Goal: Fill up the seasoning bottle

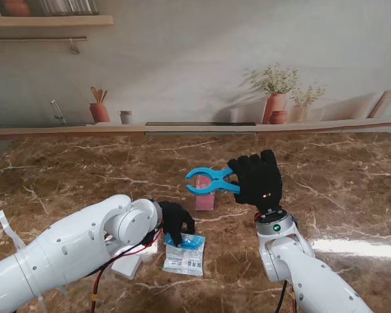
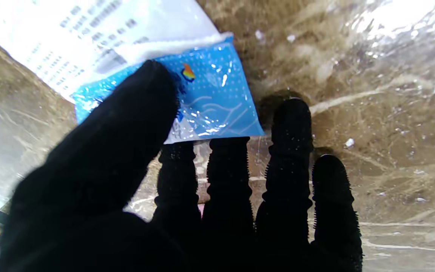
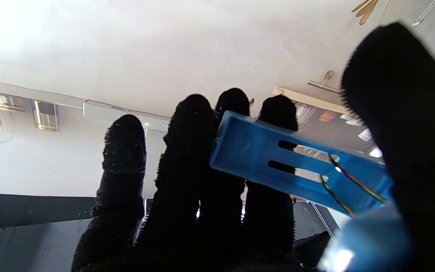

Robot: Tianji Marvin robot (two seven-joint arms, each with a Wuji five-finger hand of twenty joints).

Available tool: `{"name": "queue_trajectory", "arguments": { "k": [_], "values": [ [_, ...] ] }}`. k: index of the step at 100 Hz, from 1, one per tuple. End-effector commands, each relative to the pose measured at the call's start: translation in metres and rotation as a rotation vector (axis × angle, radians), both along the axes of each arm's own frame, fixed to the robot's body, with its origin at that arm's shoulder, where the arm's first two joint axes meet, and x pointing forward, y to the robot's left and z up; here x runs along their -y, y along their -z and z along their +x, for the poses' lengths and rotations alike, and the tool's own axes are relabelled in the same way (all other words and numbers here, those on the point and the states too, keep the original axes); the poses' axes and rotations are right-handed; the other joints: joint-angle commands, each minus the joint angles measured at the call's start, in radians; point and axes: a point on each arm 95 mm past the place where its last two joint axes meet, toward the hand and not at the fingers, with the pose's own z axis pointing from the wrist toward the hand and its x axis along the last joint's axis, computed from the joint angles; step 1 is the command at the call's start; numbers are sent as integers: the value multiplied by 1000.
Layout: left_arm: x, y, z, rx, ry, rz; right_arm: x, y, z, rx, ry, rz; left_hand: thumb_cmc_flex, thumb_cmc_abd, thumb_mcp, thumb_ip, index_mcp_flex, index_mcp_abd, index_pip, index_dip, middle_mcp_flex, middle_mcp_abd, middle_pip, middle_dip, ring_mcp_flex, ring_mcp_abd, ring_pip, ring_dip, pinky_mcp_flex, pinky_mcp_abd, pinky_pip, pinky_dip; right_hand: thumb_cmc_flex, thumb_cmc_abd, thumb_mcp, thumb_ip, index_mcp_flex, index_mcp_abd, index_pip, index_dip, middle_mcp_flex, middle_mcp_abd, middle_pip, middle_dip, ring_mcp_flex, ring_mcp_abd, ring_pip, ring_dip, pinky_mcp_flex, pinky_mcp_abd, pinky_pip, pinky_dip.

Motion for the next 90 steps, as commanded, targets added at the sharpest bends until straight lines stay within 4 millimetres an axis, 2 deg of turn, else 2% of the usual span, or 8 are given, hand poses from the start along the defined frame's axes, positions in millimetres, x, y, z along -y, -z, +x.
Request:
{"name": "queue_trajectory", "arguments": {
  "k": [1,10,15,29,36,50,61,90],
  "values": [
    [-7,18,-11,-56,-3,39,1,2,0,-13,10,0,24,-23,10,-22,-84,105,231,-192,-20,-45,-7,62,2,-28,-87,24,-22,12,29,-10,100,101,5,11,163,-220,499,138,141,-136,375,75,-26,-35,-9,3,-16,3,-9,8],
    [-6,18,-13,-51,6,42,0,2,0,-12,8,2,13,-7,-25,-21,-81,211,-117,-586,-96,-99,156,148,-28,-28,-88,86,-48,11,16,-14,99,102,4,10,163,-220,499,138,142,-136,374,73,-26,-35,-11,2,-17,4,-10,8],
    [-6,18,-14,-46,9,45,0,2,0,-11,8,3,8,-4,-23,-22,-40,217,-119,-628,-111,-104,218,180,-38,-23,-80,102,-56,18,11,-13,101,101,5,10,163,-220,499,138,141,-136,373,72,-27,-35,-12,0,-17,4,-10,8],
    [-5,21,-15,-40,21,43,1,1,0,-8,9,5,59,31,-41,-16,69,4,285,-379,-118,-74,279,300,-113,0,-69,155,-92,8,-11,-12,102,107,2,8,162,-219,499,140,139,-137,371,71,-27,-35,-14,-2,-18,4,-11,8],
    [-5,22,-15,-39,18,35,1,0,0,-5,10,6,33,71,70,-24,42,-20,317,-208,-192,-31,94,347,-223,10,-137,116,-128,-11,-37,-8,103,109,1,8,160,-218,499,141,139,-137,371,70,-28,-34,-15,-3,-18,4,-12,8],
    [-5,21,-15,-67,-2,13,2,1,0,-7,12,5,29,127,196,-32,-77,-19,365,23,-115,23,-111,-230,-124,-19,-219,-110,-72,-81,-10,-7,105,113,-1,9,159,-217,500,143,139,-137,371,70,-27,-34,-15,-3,-18,4,-12,9],
    [-8,19,-14,-54,-36,-33,3,6,1,-25,14,1,24,98,238,-51,-79,-40,389,37,113,-10,-91,-215,58,-46,-87,-108,39,-101,101,6,109,104,1,9,160,-215,506,148,143,-136,373,70,-23,-35,-13,-4,-15,3,-11,9],
    [-14,17,-15,97,-85,-159,9,31,0,-128,43,-17,-36,-32,390,-47,-12,-78,440,16,180,-91,-33,-110,155,-60,-16,-50,113,-140,144,-24,103,76,29,5,176,-213,506,158,158,-132,382,75,-10,-34,1,3,-4,6,-4,13]
  ]
}}
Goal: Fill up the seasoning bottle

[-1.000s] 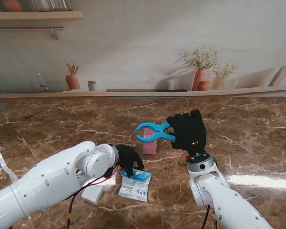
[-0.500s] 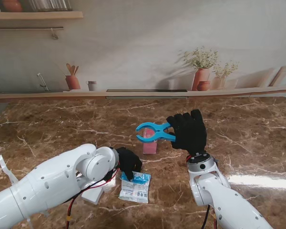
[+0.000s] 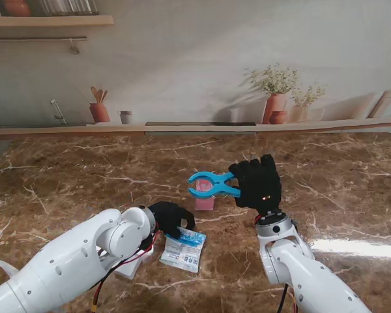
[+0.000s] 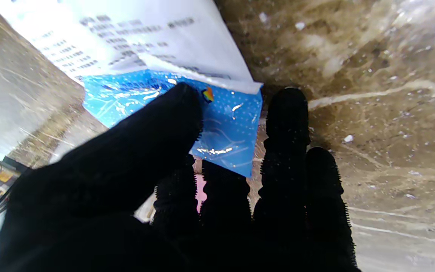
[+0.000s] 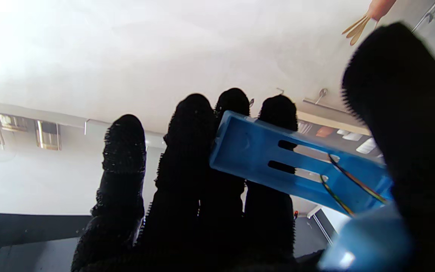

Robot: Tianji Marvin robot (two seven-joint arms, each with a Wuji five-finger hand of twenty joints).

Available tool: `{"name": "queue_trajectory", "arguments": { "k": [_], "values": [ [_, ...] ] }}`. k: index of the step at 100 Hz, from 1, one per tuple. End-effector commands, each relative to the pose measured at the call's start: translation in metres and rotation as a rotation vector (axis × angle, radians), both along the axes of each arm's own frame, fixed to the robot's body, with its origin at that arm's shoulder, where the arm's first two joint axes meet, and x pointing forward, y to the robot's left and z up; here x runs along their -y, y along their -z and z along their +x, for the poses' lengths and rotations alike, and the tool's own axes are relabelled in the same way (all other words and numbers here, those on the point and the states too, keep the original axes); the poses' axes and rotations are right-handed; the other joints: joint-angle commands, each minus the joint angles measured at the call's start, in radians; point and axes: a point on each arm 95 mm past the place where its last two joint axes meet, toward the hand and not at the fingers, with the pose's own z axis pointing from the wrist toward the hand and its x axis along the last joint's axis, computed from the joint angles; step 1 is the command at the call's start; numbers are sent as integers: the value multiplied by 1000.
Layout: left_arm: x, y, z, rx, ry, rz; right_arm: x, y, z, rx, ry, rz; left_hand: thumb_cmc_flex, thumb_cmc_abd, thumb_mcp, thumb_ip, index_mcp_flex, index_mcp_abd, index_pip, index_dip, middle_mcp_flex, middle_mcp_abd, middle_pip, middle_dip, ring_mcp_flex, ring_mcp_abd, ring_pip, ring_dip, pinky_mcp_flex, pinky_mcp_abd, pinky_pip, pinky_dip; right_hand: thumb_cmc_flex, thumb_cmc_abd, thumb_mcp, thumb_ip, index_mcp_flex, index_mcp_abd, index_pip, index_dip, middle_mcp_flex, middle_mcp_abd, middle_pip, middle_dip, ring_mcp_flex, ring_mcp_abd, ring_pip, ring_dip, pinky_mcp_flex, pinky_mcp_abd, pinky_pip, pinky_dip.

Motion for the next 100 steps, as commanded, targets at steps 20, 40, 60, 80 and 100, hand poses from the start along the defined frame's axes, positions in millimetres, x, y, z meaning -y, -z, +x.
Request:
{"name": "queue_trajectory", "arguments": {
  "k": [20,40,60,80,100],
  "values": [
    [-1,-1,-8,75,-11,-65,16,34,-6,-157,83,-18,-33,-65,112,9,50,-56,378,1,92,-61,21,23,66,-13,22,34,21,-31,38,-19,101,50,59,-2,189,-208,504,160,171,-124,384,78,1,-29,19,8,2,11,2,16],
    [-2,-10,-13,146,-5,-98,25,48,-11,-268,121,-27,-37,-68,120,9,49,-58,378,5,91,-65,20,28,67,-13,19,38,22,-31,40,-19,92,11,105,3,217,-196,504,166,201,-104,406,90,21,-17,52,29,11,22,20,23],
    [-2,-15,-19,182,-5,-123,27,59,-14,-378,118,-62,-37,-71,124,9,50,-57,377,7,92,-63,20,30,71,-14,18,42,24,-31,43,-19,88,-37,147,-22,238,-182,501,171,213,-93,404,93,28,-6,55,35,10,32,29,28],
    [-1,-16,-22,197,-2,-134,20,63,-15,-489,102,-95,-40,-75,130,11,52,-55,376,8,96,-63,20,30,76,-13,18,45,26,-33,45,-19,91,-64,170,-33,254,-171,499,173,224,-83,404,94,35,4,59,38,12,41,37,32],
    [-1,-16,-22,201,-1,-138,14,64,-17,-572,91,-120,-41,-78,133,11,55,-56,376,9,97,-62,19,31,77,-14,16,46,26,-33,45,-18,90,-71,181,-40,260,-167,495,177,227,-80,402,97,38,8,61,41,11,45,40,34]
  ]
}}
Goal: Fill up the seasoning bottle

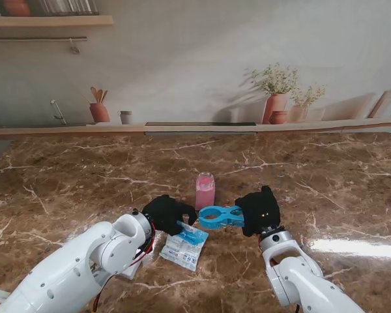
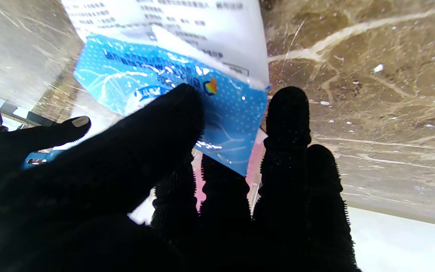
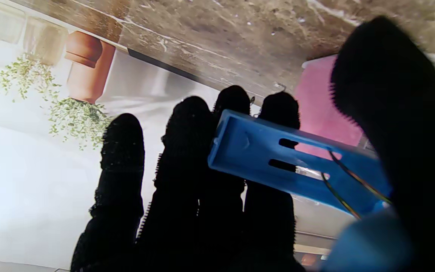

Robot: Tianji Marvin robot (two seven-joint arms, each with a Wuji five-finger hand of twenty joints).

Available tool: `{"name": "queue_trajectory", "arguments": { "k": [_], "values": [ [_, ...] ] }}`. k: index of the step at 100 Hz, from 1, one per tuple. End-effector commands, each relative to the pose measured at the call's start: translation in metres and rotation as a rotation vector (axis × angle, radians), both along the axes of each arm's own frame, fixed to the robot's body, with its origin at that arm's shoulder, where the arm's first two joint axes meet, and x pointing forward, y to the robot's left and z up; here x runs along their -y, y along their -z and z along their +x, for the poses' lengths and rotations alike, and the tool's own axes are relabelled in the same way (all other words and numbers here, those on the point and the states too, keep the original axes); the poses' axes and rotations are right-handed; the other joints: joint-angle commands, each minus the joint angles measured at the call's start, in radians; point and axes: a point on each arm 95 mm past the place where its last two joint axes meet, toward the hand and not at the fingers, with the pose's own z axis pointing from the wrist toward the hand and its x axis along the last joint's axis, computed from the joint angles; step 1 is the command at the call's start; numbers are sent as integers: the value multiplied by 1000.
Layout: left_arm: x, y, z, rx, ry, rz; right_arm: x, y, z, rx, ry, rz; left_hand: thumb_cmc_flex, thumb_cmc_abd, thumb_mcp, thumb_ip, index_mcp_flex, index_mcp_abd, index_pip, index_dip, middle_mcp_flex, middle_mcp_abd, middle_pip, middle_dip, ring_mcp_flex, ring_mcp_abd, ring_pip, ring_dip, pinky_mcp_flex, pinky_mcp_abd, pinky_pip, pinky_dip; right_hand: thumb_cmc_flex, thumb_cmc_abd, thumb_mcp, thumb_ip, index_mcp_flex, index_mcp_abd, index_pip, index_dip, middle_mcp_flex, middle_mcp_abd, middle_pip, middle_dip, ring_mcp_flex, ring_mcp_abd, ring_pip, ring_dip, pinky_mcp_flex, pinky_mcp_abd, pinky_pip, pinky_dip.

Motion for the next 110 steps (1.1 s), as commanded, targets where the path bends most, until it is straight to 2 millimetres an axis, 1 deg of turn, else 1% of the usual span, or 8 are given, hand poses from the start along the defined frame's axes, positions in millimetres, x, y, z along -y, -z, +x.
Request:
{"name": "queue_trajectory", "arguments": {
  "k": [1,46,72,78,90,110],
  "values": [
    [3,1,-2,0,6,-5,-2,6,-4,-41,-6,-4,-11,-36,47,10,21,-43,375,9,84,-56,19,20,51,-15,14,17,1,-22,44,-6,90,24,60,-40,210,-167,499,167,187,-84,401,83,29,-2,25,19,-1,28,36,33],
    [4,2,-3,-1,10,-5,-8,11,-10,-188,-45,-45,-8,-37,49,9,21,-41,374,10,84,-52,20,23,51,-10,12,20,0,-21,45,-4,92,21,62,-43,214,-164,494,173,190,-82,397,84,29,0,23,21,-3,28,36,34],
    [5,1,-4,8,13,-11,-14,15,-10,-236,-72,-77,-7,-36,49,9,21,-39,374,11,83,-52,20,24,50,-9,12,22,0,-20,45,-4,90,26,58,-41,215,-164,493,175,189,-82,395,85,30,0,24,23,-3,28,37,36],
    [5,1,-5,8,15,-12,-16,16,-10,-247,-77,-78,-8,-36,48,8,21,-39,374,11,82,-51,20,24,50,-9,12,22,-1,-21,45,-3,89,40,52,-37,214,-164,492,176,189,-81,395,85,30,1,25,24,-4,28,37,36],
    [6,2,-6,7,20,-14,-21,17,-10,-260,-87,-81,-9,-36,48,8,19,-39,374,13,82,-52,21,25,50,-9,12,22,-1,-23,45,-3,82,42,49,-32,209,-165,487,176,189,-80,394,85,29,1,24,25,-5,27,38,38],
    [8,2,-6,7,22,-19,-25,16,-9,-273,-91,-88,-9,-36,49,9,19,-38,374,15,82,-53,20,24,51,-10,13,23,-1,-23,46,-1,79,42,46,-30,208,-166,483,175,186,-80,392,84,25,3,23,26,-9,25,38,40]
  ]
}}
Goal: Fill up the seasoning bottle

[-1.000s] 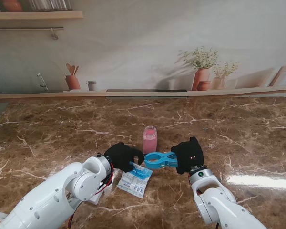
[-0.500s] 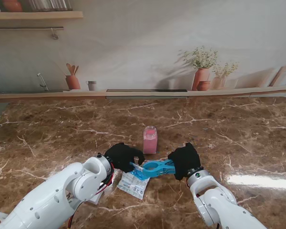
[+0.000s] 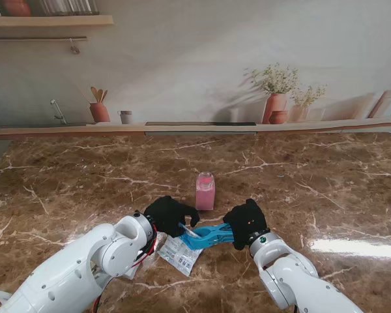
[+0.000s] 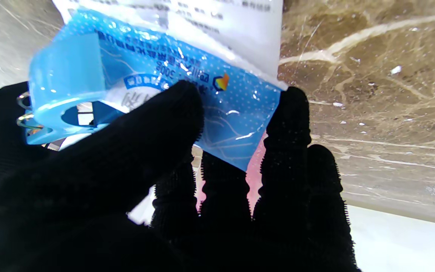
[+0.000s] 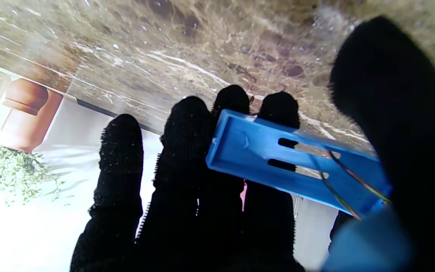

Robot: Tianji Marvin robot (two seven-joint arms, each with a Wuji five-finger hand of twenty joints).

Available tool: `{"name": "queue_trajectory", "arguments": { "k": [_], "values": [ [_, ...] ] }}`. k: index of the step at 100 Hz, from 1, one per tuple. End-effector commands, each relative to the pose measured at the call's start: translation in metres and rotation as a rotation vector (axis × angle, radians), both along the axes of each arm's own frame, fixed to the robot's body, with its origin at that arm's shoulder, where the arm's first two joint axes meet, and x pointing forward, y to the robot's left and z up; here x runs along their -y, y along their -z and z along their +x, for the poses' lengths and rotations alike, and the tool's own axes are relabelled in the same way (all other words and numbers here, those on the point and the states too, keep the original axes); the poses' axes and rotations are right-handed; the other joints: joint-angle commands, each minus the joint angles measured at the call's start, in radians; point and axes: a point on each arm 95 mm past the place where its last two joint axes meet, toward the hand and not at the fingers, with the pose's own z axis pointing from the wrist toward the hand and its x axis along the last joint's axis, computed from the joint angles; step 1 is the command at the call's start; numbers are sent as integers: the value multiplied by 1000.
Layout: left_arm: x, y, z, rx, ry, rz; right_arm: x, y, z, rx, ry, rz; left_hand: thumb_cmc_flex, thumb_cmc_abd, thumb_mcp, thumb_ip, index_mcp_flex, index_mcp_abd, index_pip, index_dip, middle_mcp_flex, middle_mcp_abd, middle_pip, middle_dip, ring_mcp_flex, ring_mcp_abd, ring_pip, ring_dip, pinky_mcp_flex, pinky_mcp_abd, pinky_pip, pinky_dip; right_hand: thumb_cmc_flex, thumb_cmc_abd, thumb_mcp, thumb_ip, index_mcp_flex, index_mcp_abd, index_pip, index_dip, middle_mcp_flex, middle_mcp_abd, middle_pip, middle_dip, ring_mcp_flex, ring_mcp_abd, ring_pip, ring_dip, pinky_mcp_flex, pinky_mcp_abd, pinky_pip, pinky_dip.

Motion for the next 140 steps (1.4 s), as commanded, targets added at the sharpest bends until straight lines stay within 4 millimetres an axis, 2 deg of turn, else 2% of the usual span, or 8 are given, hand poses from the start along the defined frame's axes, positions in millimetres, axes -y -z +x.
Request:
{"name": "queue_trajectory", "arguments": {
  "k": [1,12,27,32,39,69,117,140],
  "values": [
    [4,1,-2,-1,6,-8,-1,3,-2,-23,2,-6,-9,-18,49,8,19,-38,374,15,70,-53,21,24,51,-10,13,14,-1,-23,45,-1,79,44,45,-29,200,-166,483,165,176,-84,392,74,25,-6,22,22,-9,17,30,31],
    [6,0,-2,-1,5,-10,-3,1,-2,-28,-3,-10,-9,-18,49,8,19,-38,373,15,71,-52,22,24,51,-11,12,14,-1,-23,45,0,61,41,38,-41,183,-170,442,145,161,-89,369,66,11,-7,3,15,-20,13,20,29],
    [7,1,-2,-4,5,-11,-3,-2,-6,-54,-19,1,-11,-17,49,8,20,-41,372,15,71,-52,21,22,51,-10,12,14,-1,-24,45,1,1,14,10,-119,-2,-137,171,-29,30,-72,216,-4,-97,3,-105,-19,-83,0,-36,34],
    [8,2,-2,-6,5,-11,-3,-3,-8,-52,-27,-1,-10,-18,50,8,20,-41,371,16,71,-53,20,22,50,-11,12,14,0,-24,46,2,-40,27,22,-85,-75,-98,131,-110,-29,-64,172,-84,-135,7,-146,-32,-98,-7,-58,48],
    [9,2,-1,-8,5,-9,-4,-6,-11,-70,-35,-4,-11,-17,49,8,20,-41,371,16,71,-52,20,22,50,-10,12,14,0,-24,46,2,-100,68,33,55,-145,-36,54,-162,-105,-53,122,-127,-194,12,-202,-53,-127,-18,-90,53],
    [15,3,1,-14,16,-6,0,-12,-18,-163,-34,14,-9,-15,47,6,18,-40,369,17,69,-53,20,24,48,-7,12,14,-3,-25,45,4,-170,163,-33,70,-286,119,-274,-454,-276,21,-111,-386,-279,41,-434,-206,-182,-19,-223,59],
    [8,6,5,-63,35,64,-7,-1,-22,-266,-72,61,7,18,20,-7,-24,-24,371,31,38,-36,37,50,23,-1,22,30,-43,-8,37,14,-124,360,-170,117,-215,92,-219,-510,-177,14,-90,-415,-190,40,-431,-209,-125,-14,-213,73],
    [2,6,6,-86,49,85,-11,1,-26,-311,-92,78,13,30,-1,-5,-32,-26,364,25,23,-32,41,55,4,0,17,36,-58,-5,25,15,-96,518,-367,170,-176,75,-183,-521,-131,11,-74,-403,-156,39,-406,-198,-105,-14,-177,64]
  ]
}}
